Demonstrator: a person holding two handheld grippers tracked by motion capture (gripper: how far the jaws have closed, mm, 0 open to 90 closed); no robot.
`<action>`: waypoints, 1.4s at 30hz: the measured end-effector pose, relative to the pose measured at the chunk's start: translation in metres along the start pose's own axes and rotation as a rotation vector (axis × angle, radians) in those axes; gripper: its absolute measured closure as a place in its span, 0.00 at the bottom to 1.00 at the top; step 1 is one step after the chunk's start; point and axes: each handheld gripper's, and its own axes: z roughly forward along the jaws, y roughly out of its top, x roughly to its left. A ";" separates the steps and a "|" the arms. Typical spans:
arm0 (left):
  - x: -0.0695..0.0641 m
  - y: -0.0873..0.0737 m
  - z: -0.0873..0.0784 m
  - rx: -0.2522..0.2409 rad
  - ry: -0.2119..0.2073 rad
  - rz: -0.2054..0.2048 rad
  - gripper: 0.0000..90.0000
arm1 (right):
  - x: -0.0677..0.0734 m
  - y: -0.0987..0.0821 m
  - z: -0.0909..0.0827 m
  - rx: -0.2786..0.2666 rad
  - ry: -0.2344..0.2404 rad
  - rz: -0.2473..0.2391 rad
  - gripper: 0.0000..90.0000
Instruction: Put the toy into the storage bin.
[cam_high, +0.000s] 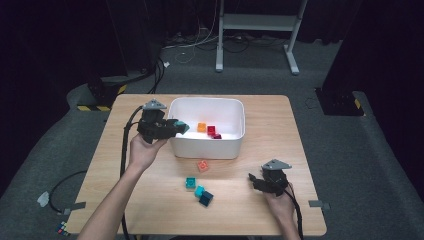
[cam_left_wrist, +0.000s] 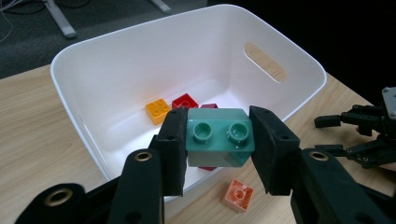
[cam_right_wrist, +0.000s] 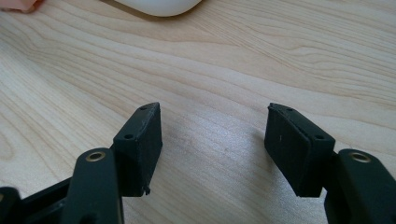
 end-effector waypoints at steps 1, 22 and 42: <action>0.001 0.001 0.001 0.001 0.003 0.000 0.65 | 0.000 0.000 0.000 0.000 0.000 0.000 0.41; 0.007 0.024 0.042 0.041 0.066 -0.010 0.64 | 0.000 0.000 0.000 0.000 0.001 -0.001 0.41; 0.009 0.022 0.048 0.062 0.094 -0.006 0.51 | 0.000 0.000 0.000 0.001 0.002 -0.001 0.40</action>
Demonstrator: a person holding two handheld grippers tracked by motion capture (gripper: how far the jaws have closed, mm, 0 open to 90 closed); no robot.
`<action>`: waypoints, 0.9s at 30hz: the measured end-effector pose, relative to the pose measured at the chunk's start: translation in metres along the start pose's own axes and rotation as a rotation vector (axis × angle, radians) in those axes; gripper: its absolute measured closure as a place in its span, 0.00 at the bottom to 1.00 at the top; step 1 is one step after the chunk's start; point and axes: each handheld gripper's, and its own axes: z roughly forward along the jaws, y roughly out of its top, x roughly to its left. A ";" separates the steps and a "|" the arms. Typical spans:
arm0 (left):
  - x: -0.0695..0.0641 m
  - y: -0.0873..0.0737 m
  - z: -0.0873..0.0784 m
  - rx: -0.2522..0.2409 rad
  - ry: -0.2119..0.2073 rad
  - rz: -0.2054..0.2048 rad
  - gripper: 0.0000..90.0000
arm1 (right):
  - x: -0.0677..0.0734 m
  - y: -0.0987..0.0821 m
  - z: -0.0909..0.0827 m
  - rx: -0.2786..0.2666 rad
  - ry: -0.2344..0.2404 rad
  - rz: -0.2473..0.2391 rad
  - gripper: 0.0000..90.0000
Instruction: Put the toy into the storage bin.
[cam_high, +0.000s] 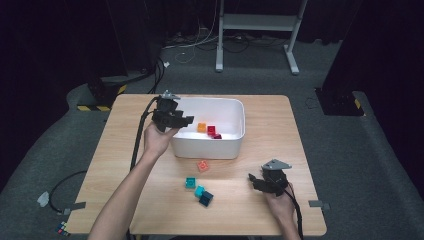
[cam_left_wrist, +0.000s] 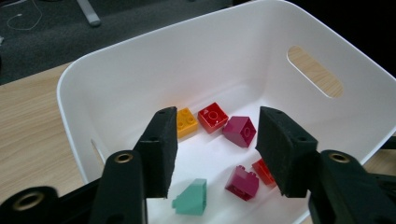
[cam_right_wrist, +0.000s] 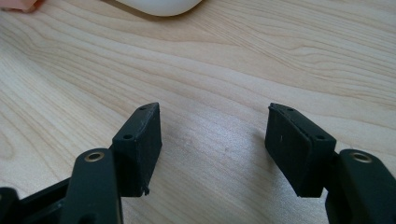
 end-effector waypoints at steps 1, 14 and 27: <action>-0.001 0.000 -0.001 0.000 0.000 0.003 0.50 | 0.000 0.000 0.000 0.000 0.000 0.000 0.40; -0.007 -0.013 -0.024 -0.053 -0.018 0.030 0.43 | 0.000 0.000 0.000 0.000 0.000 0.000 0.40; -0.010 -0.048 -0.050 -0.102 -0.021 0.036 0.40 | 0.000 0.000 0.000 0.000 0.000 0.000 0.40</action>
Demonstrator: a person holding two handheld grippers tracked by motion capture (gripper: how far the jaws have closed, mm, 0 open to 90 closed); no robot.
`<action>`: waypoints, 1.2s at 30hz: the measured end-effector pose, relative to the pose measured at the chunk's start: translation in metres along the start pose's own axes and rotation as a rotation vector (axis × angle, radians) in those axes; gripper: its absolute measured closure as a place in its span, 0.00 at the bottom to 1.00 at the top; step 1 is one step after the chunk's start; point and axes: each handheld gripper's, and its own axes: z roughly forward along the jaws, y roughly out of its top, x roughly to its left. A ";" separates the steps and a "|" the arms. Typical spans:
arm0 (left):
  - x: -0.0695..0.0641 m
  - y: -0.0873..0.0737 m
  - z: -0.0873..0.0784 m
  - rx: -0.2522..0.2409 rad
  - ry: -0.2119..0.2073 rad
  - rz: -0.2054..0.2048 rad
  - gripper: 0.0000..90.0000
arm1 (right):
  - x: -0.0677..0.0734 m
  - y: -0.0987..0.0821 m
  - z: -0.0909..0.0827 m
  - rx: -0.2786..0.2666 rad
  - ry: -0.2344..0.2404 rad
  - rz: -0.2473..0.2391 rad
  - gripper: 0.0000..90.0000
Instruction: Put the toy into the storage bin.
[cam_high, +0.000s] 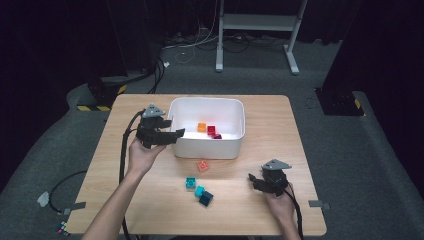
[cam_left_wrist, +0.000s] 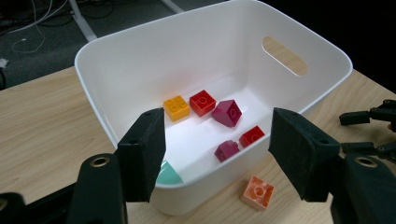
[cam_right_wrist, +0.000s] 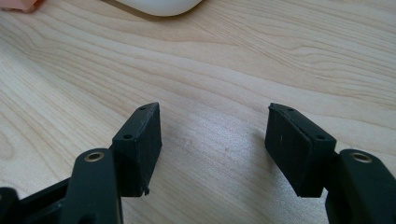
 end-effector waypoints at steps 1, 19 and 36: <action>-0.001 -0.003 -0.001 0.000 0.000 -0.001 0.40 | 0.000 0.000 0.000 0.000 0.000 -0.001 0.40; -0.025 -0.071 0.001 0.046 -0.033 0.029 0.34 | 0.000 0.000 0.000 0.000 0.000 0.000 0.40; -0.046 -0.129 0.034 0.121 -0.082 0.004 0.33 | 0.000 0.000 0.000 0.000 0.000 0.000 0.40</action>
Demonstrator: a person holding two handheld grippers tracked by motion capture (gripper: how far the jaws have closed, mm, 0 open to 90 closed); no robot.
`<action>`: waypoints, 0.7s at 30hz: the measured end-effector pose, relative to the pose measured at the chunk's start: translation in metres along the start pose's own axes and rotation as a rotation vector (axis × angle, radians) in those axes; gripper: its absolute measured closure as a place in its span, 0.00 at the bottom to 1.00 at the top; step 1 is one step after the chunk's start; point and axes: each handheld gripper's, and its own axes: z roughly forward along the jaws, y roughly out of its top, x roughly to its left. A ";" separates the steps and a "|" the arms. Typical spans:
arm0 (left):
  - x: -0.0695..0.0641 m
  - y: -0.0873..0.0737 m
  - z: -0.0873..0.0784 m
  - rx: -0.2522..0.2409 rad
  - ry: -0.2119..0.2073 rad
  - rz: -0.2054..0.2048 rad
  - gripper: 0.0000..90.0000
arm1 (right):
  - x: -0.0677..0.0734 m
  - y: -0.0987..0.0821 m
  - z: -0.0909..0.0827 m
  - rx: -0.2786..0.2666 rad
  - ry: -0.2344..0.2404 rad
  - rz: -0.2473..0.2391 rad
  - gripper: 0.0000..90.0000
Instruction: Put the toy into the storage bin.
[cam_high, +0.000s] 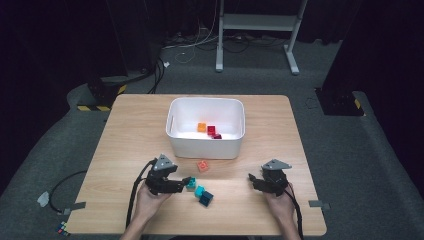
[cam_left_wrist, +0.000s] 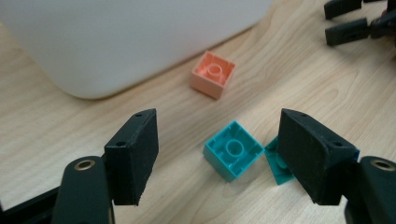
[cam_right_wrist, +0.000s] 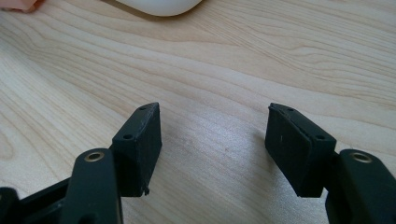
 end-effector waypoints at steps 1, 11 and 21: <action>-0.001 -0.002 0.003 0.005 -0.002 0.000 0.33 | 0.000 0.000 0.000 0.000 0.000 0.000 0.40; -0.006 -0.016 0.023 0.039 0.007 0.011 0.33 | 0.000 0.000 0.000 0.000 0.000 0.000 0.40; -0.010 -0.017 0.039 0.047 0.028 0.017 0.36 | 0.000 0.000 0.000 0.000 0.000 0.000 0.40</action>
